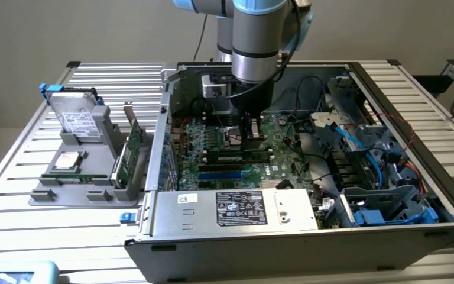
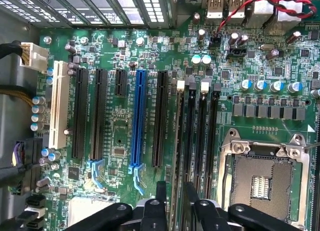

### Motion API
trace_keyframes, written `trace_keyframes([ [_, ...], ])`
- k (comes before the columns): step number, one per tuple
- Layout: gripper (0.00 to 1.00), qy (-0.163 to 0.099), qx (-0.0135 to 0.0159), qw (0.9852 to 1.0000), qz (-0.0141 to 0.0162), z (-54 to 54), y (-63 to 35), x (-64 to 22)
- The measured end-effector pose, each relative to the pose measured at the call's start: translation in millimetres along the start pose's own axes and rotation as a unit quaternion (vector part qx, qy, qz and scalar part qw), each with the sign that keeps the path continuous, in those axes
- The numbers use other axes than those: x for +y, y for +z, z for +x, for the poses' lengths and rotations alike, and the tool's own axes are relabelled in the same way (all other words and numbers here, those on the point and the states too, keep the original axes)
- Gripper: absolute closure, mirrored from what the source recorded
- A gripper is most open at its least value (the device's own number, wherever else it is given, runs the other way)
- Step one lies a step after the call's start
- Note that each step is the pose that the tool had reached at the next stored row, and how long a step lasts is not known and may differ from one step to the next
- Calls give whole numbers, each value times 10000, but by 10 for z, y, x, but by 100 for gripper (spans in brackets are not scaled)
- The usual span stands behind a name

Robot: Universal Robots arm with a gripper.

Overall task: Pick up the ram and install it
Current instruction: 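Insert the ram into the slot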

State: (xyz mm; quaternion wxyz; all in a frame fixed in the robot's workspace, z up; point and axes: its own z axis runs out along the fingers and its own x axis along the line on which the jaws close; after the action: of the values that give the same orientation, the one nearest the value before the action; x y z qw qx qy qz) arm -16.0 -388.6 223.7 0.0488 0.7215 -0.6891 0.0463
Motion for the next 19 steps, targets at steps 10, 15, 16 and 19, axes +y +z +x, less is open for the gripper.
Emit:
trace_keyframes([
  [10,72,0,32,10000,-2,28,-157,-160],
  [15,72,0,35,10000,-3,36,-187,-227],
  [16,72,0,33,10000,-3,36,-187,-227],
  [19,72,1,35,10000,-3,37,-188,-227],
])
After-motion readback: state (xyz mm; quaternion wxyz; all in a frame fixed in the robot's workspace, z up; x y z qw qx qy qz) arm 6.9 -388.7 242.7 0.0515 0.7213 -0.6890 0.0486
